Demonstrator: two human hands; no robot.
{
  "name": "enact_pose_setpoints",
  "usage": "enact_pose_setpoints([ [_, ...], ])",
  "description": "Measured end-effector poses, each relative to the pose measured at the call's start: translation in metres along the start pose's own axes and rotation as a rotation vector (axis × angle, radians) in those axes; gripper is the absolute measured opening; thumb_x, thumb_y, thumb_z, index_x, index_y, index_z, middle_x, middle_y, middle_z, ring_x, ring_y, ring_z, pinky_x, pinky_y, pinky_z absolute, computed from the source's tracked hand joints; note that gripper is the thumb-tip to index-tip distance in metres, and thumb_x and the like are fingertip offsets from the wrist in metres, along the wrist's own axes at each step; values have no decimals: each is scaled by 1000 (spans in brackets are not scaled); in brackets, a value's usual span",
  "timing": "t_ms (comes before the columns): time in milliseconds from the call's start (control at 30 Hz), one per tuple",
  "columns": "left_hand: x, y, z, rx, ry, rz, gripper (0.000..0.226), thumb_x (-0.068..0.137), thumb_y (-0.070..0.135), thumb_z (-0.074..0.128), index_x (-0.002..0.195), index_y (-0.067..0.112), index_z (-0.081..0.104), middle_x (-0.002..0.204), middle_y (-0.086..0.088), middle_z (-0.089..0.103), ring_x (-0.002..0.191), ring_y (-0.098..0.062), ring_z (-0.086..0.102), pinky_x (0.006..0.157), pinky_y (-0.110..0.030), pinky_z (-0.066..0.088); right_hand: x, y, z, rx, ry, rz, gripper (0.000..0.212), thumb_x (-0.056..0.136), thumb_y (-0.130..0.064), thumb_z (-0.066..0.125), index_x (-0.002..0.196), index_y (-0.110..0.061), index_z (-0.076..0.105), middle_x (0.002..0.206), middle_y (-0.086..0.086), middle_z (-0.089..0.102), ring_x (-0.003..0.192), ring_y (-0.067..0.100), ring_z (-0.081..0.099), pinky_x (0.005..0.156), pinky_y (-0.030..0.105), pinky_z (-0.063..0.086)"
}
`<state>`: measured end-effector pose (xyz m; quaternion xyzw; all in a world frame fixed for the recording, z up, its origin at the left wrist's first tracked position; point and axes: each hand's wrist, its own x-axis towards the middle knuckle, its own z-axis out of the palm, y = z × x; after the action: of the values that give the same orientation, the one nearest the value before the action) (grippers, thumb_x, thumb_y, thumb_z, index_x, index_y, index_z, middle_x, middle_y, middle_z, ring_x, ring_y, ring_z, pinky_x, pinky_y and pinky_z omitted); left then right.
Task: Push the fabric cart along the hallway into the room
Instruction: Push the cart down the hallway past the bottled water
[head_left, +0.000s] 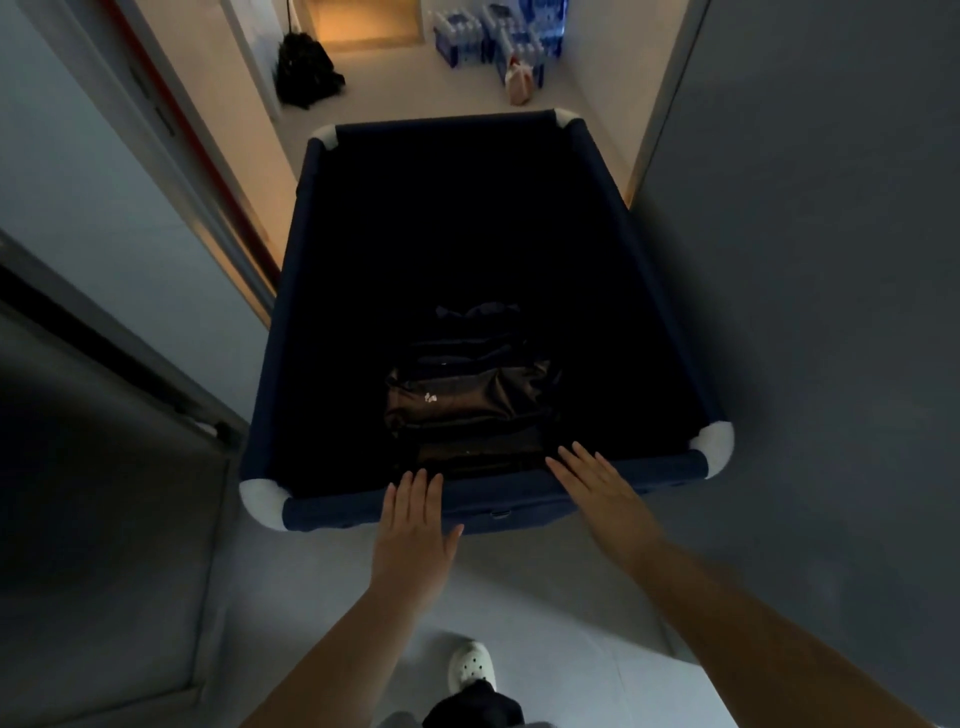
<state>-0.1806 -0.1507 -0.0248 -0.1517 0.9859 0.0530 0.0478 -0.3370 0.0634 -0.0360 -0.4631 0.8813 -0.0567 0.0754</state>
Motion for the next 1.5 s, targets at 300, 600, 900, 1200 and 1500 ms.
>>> enact_pose_setpoints([
  [300,61,-29,-5,55,-46,137,58,88,36,30,130,1,50,127,-18,58,118,-35,53,101,-54,39,51,26,6,-47,142,27,96,57,23,67,141,-13,36,144,16,39,135,34,26,113,50,12],
  [600,129,-41,-6,24,3,62,51,94,33,30,126,2,53,116,-16,62,108,-34,58,103,-51,39,119,61,-4,80,143,-12,86,67,20,67,139,-16,38,143,12,42,137,27,23,111,48,12],
  [900,196,-50,-25,28,16,-30,83,56,-16,70,133,1,46,132,-18,54,121,-34,51,103,-52,34,183,97,-15,98,149,-93,95,61,25,60,142,-14,33,148,10,33,140,27,18,114,39,12],
  [1200,256,-66,-42,-20,15,-50,75,65,-14,66,134,4,45,135,-15,53,124,-30,48,107,-47,28,246,125,-29,123,129,-128,91,59,24,61,140,-12,37,137,14,48,130,27,38,114,35,12],
  [1500,325,-89,-52,-48,26,-35,83,44,-15,78,123,3,57,117,-14,65,107,-31,62,93,-55,44,315,142,-48,81,134,-119,80,62,12,75,134,-10,47,127,12,57,119,27,50,108,43,27],
])
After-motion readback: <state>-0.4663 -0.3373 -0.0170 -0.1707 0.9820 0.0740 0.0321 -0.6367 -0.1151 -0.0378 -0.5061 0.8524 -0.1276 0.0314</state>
